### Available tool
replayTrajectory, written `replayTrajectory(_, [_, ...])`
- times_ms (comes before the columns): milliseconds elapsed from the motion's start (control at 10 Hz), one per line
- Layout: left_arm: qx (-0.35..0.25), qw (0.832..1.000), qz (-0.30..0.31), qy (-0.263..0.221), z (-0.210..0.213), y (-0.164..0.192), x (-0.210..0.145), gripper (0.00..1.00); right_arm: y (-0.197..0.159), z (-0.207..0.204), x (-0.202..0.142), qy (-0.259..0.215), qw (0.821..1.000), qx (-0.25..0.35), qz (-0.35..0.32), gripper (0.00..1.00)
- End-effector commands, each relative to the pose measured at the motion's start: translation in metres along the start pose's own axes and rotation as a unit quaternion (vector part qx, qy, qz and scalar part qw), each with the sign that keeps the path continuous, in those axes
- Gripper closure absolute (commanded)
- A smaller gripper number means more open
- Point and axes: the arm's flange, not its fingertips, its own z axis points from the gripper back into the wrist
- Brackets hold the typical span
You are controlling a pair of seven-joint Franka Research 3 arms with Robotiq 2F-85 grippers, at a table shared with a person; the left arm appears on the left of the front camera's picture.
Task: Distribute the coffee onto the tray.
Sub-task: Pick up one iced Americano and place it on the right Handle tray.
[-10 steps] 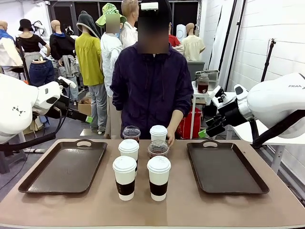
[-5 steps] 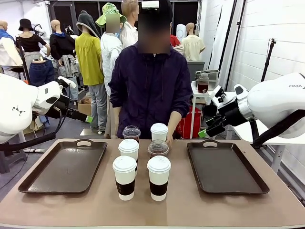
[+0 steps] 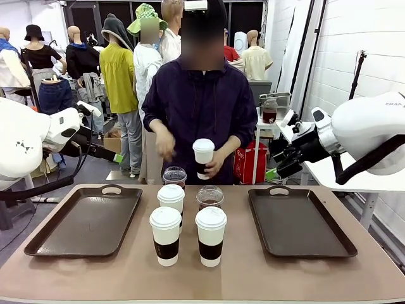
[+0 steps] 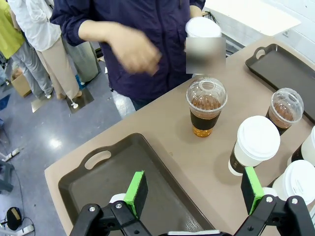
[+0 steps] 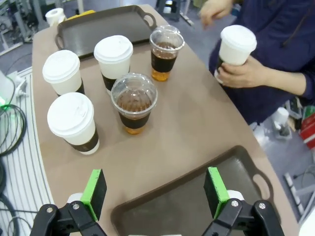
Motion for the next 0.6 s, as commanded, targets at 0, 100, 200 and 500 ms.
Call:
replayTrajectory(0, [-0.001,1.000,0.001,0.002,0.001,0.001,-0.001,0.00,-0.036,-0.014,-0.008,-0.036,0.997,0.062,0.029,0.00])
replayTrajectory(100, [-0.001,1.000,0.001,0.002,0.001,0.001,-0.001,0.00,-0.049,-0.019,-0.013,-0.042,0.996,0.074,0.038,0.00])
replayTrajectory(200, [-0.001,1.000,0.001,0.002,0.001,0.001,-0.001,0.00,-0.056,-0.023,-0.017,-0.053,0.993,0.090,0.051,0.00])
replayTrajectory(500, [-0.001,1.000,0.001,0.002,0.001,0.001,-0.001,0.00,-0.073,-0.040,-0.040,-0.078,0.986,0.119,0.086,0.00])
